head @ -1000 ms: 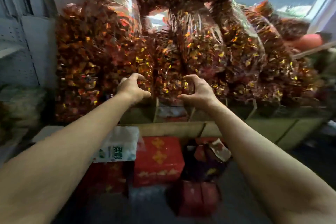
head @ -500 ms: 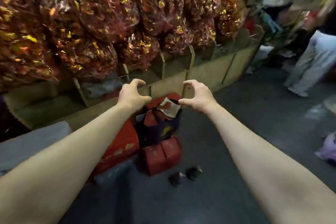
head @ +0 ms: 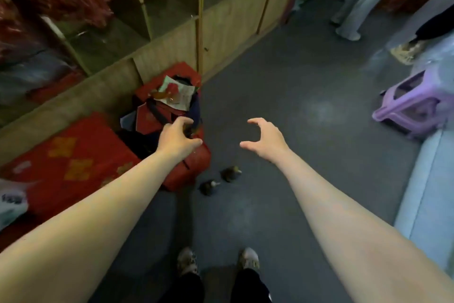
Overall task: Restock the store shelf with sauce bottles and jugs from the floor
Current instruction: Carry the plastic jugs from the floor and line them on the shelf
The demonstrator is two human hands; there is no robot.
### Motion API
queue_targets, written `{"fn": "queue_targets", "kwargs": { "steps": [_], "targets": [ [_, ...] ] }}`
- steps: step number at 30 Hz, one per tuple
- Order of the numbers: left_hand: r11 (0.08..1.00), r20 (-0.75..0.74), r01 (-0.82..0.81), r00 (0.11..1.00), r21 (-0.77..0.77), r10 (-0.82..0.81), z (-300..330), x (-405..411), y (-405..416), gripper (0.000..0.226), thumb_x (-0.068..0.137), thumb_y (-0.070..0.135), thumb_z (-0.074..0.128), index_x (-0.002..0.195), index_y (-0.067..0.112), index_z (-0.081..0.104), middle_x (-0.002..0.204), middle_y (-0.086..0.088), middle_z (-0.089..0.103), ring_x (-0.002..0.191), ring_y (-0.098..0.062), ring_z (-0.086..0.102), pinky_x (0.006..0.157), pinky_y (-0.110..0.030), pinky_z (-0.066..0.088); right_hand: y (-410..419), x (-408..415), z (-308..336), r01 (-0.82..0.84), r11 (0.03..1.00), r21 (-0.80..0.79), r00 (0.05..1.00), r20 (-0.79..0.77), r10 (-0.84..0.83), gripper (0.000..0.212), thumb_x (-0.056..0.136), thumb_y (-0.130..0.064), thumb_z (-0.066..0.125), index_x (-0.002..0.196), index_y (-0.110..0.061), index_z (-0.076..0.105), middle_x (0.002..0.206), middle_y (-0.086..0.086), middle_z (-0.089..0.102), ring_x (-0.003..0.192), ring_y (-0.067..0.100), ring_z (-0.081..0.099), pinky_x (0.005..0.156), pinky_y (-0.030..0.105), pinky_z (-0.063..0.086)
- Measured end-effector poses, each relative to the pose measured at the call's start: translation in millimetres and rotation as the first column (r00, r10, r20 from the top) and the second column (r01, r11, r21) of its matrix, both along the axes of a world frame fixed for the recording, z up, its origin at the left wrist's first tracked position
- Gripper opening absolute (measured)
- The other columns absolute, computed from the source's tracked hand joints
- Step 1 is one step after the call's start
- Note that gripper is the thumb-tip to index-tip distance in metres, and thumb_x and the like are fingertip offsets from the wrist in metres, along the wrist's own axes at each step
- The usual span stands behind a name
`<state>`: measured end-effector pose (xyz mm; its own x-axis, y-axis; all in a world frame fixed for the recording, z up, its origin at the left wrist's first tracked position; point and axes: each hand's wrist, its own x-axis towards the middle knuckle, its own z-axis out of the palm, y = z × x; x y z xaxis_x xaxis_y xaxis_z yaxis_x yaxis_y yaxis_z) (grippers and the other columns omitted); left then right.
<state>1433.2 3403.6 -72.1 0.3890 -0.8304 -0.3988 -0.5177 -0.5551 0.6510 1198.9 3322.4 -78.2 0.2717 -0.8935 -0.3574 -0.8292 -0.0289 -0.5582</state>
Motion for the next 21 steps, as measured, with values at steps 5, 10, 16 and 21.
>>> {"fn": "queue_targets", "kwargs": {
  "steps": [5, 10, 16, 21],
  "targets": [
    [0.996, -0.038, -0.031, 0.999, 0.085, 0.035, -57.7, -26.0, -11.2, 0.059, 0.081, 0.035, 0.08, 0.131, 0.031, 0.052, 0.132, -0.008, 0.051, 0.117, -0.027, 0.054, 0.087, -0.033, 0.042, -8.6, -30.1, -62.9, 0.001, 0.993, 0.116, 0.999, -0.042, 0.004, 0.07, 0.083, -0.038, 0.08, 0.144, -0.028, 0.047, 0.142, 0.005, 0.05, 0.136, 0.025, 0.044, 0.102, 0.037, 0.042],
    [0.98, -0.038, -0.101, 0.993, 0.17, 0.109, -121.1, -63.3, -13.2, 0.06, 0.08, 0.034, 0.081, 0.132, 0.033, 0.051, 0.134, -0.009, 0.051, 0.121, -0.031, 0.052, 0.097, -0.037, 0.043, -19.6, -59.8, -130.4, -0.051, 0.979, 0.195, 0.998, -0.029, 0.058, 0.072, 0.082, -0.037, 0.081, 0.144, -0.025, 0.047, 0.144, 0.006, 0.051, 0.138, 0.025, 0.044, 0.109, 0.037, 0.04],
    [0.962, -0.117, -0.144, 0.978, 0.232, 0.175, -212.4, -108.3, -18.3, 0.063, 0.078, 0.032, 0.083, 0.133, 0.03, 0.052, 0.135, -0.007, 0.05, 0.123, -0.028, 0.053, 0.1, -0.041, 0.048, -29.1, -92.4, -222.6, -0.002, 0.963, 0.271, 0.999, -0.032, 0.011, 0.071, 0.081, -0.038, 0.082, 0.143, -0.026, 0.049, 0.144, 0.007, 0.052, 0.137, 0.025, 0.046, 0.11, 0.036, 0.04],
    [0.957, -0.143, -0.094, 0.98, 0.274, 0.137, -302.6, -123.4, -30.0, 0.061, 0.08, 0.032, 0.081, 0.134, 0.026, 0.053, 0.135, -0.007, 0.053, 0.123, -0.027, 0.054, 0.104, -0.042, 0.046, -32.1, -98.7, -320.5, 0.102, 0.936, 0.337, 0.995, -0.017, -0.103, 0.069, 0.082, -0.036, 0.082, 0.141, -0.021, 0.051, 0.142, 0.008, 0.055, 0.135, 0.024, 0.05, 0.108, 0.035, 0.042]
  ]
}}
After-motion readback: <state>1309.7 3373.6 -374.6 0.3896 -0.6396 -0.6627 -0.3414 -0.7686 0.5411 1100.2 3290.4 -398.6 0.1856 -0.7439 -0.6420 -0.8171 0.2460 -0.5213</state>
